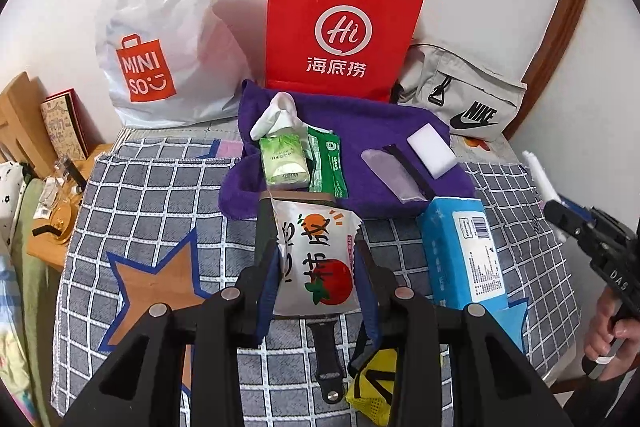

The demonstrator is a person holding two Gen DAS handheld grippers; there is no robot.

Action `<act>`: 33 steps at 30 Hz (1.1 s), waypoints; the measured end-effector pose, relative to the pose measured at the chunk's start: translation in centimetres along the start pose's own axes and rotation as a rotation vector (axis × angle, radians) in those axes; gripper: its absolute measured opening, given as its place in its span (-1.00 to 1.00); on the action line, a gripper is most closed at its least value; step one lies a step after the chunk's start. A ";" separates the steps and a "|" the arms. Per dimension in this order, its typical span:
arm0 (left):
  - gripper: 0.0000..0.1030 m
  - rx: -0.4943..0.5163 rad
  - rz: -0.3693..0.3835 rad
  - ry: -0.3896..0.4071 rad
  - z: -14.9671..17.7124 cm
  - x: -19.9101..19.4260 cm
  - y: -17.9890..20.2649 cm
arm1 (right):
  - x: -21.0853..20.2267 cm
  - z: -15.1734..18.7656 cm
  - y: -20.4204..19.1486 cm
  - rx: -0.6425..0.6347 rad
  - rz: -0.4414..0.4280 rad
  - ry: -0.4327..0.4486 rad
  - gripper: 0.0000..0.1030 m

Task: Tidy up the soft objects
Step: 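Carry the tissue onto the purple towel and release while the left tool places the snack packet there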

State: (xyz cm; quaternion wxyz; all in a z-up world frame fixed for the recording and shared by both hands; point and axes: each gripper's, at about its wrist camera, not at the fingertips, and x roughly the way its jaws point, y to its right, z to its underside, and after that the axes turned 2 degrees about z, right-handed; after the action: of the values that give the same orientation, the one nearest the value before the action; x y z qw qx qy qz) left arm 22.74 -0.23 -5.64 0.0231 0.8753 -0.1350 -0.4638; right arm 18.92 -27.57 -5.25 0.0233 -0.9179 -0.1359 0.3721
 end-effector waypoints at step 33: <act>-0.33 -0.052 0.032 0.003 -6.4 7.5 -1.3 | 9.6 -4.3 3.4 0.048 -0.040 -0.044 -0.62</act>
State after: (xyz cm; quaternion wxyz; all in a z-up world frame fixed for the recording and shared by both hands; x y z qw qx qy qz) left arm 32.22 -1.49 -8.27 0.0536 0.8729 -0.1367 -0.4653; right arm 29.27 -28.00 -9.16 0.0498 -0.9057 -0.1458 0.3949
